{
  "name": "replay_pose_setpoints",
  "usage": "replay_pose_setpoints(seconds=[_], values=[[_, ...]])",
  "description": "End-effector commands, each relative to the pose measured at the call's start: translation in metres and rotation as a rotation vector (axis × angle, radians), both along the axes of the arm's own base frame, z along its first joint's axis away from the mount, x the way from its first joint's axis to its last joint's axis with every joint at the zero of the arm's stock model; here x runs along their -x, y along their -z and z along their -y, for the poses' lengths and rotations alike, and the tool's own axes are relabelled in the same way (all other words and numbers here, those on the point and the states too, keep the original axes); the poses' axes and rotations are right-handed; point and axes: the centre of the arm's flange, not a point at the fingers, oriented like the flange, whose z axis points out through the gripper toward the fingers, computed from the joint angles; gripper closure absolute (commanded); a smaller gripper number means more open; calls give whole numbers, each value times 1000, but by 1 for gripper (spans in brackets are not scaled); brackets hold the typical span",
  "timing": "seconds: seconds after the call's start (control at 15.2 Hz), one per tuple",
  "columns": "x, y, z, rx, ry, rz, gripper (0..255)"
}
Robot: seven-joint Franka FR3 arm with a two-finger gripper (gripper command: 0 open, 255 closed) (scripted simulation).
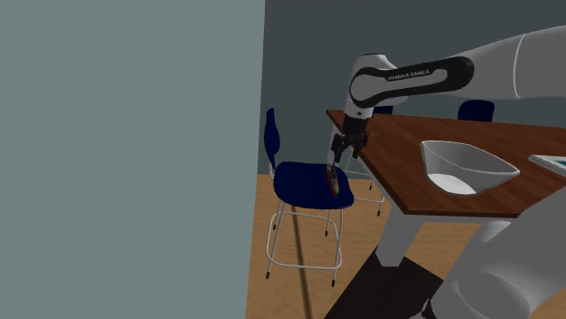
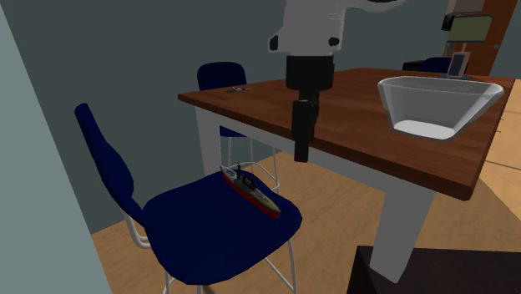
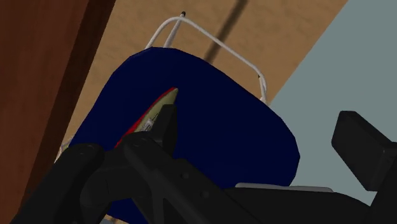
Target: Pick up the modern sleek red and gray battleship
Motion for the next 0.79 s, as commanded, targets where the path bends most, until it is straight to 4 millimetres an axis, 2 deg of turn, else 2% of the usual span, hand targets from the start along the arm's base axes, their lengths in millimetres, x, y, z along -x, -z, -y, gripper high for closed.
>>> replay_pose_setpoints(seconds=[0.0, 0.73], values=[[-14, 15, 16, 1, 35, 1, 0], [-88, 88, 116, 1, 220, 9, 0]])
